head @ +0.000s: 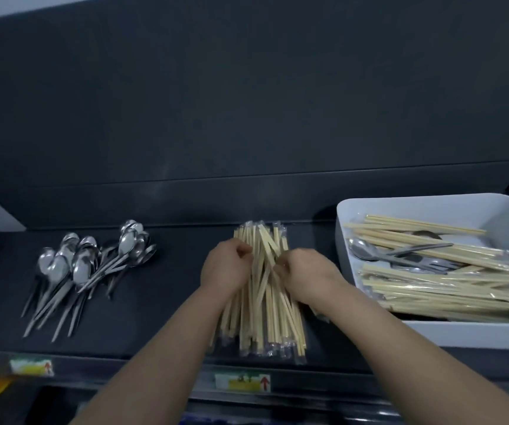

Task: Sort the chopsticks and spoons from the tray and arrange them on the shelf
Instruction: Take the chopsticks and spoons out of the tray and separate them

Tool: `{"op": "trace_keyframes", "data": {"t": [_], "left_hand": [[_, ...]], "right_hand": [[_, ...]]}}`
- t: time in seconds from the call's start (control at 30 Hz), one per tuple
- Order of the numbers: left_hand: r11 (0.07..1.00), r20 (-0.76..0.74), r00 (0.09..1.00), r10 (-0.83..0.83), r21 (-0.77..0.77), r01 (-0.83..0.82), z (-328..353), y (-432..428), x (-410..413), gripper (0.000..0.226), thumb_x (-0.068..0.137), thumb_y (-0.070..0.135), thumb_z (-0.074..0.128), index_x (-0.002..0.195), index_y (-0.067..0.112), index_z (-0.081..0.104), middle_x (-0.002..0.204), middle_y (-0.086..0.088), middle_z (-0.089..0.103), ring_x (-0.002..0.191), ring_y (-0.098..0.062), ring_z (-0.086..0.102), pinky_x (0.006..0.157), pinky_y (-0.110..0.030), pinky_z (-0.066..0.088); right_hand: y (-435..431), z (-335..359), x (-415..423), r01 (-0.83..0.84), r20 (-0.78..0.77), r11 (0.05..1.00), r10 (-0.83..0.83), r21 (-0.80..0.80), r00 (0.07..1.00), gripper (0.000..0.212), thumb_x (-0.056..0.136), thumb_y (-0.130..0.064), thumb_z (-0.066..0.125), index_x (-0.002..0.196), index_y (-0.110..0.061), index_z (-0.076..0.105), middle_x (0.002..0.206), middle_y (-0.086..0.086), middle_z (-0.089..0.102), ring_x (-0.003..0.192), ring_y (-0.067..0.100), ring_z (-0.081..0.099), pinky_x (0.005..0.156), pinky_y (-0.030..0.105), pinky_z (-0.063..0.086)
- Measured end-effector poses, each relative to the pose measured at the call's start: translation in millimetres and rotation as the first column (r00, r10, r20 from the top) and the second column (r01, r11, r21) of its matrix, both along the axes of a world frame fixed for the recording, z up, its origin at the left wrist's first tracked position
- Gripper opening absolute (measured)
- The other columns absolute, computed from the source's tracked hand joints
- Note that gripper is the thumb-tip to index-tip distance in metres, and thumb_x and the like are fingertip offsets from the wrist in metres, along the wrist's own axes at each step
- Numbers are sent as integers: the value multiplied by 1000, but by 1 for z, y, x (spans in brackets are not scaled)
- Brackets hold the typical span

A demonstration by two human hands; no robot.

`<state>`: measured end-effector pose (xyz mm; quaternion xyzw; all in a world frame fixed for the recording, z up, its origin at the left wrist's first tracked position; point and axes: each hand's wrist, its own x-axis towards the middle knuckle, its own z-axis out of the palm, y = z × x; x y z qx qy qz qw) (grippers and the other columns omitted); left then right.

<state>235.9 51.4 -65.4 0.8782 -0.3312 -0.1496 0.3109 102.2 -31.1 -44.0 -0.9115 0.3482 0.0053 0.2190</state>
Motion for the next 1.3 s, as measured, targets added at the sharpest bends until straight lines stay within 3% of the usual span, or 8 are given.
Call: {"op": "trace_keyframes", "data": {"t": [0.17,0.33,0.57,0.73,0.87,1.0,1.13,1.3], "left_hand": [[978,31,990,-140,-150,143,20,-33,-23,13,92,19,60,98,25,69,99,11,68,93,-9,63,83,-28,52],[904,19,933,-359,-239,353,38,-85,-91,14,90,14,61,98,20,70,87,11,67,86,-12,66,85,-30,54],[717,85,715,-694,173,675,35,-149,-196,16,87,20,64,100,26,73,104,7,71,102,-17,63,88,-33,52],[595,211,589,-780,539,596,16,-173,-232,31,83,28,72,112,20,67,116,-1,63,113,-24,57,88,-33,49],[726,221,727,-650,465,507,17,-181,-231,15,87,27,66,100,21,65,112,-2,65,108,-25,58,78,-31,44],[934,240,904,-352,150,324,23,-179,-217,10,93,28,58,86,21,55,93,0,67,91,-26,60,71,-34,45],[976,-85,983,-160,-164,145,29,-172,-215,8,93,21,61,88,15,62,76,-1,71,65,-21,69,64,-42,60],[978,-138,978,-159,-155,137,30,-164,-212,10,93,18,62,83,18,59,76,0,69,56,-13,65,51,-25,50]], "right_hand": [[-17,19,-40,159,226,942,-92,-297,970,26,94,-27,47,110,-28,67,105,0,64,106,24,56,75,34,47],[-60,21,-116,302,183,887,-252,-348,950,25,92,-26,50,109,-34,68,109,-5,67,107,22,57,77,33,46],[-114,21,-225,441,61,826,-449,-352,891,31,95,-21,45,113,-37,65,112,-4,66,106,21,59,74,31,46],[-138,13,-270,466,121,835,-451,-293,884,31,95,-20,46,111,-35,67,110,-8,67,105,18,59,72,28,44],[-149,11,-276,436,227,859,-383,-269,895,28,95,-22,48,113,-35,66,111,-12,66,106,13,58,71,26,41],[-154,14,-267,372,302,883,-286,-286,909,25,95,-20,50,109,-32,66,106,-11,63,101,14,57,66,25,36],[-156,11,-250,144,12,972,-144,-184,990,20,87,-27,58,105,-33,64,113,-7,63,106,18,58,77,28,44],[-153,3,-233,0,-253,983,-47,-184,966,31,83,-26,63,114,-25,62,119,0,62,111,22,58,86,30,45]]}}
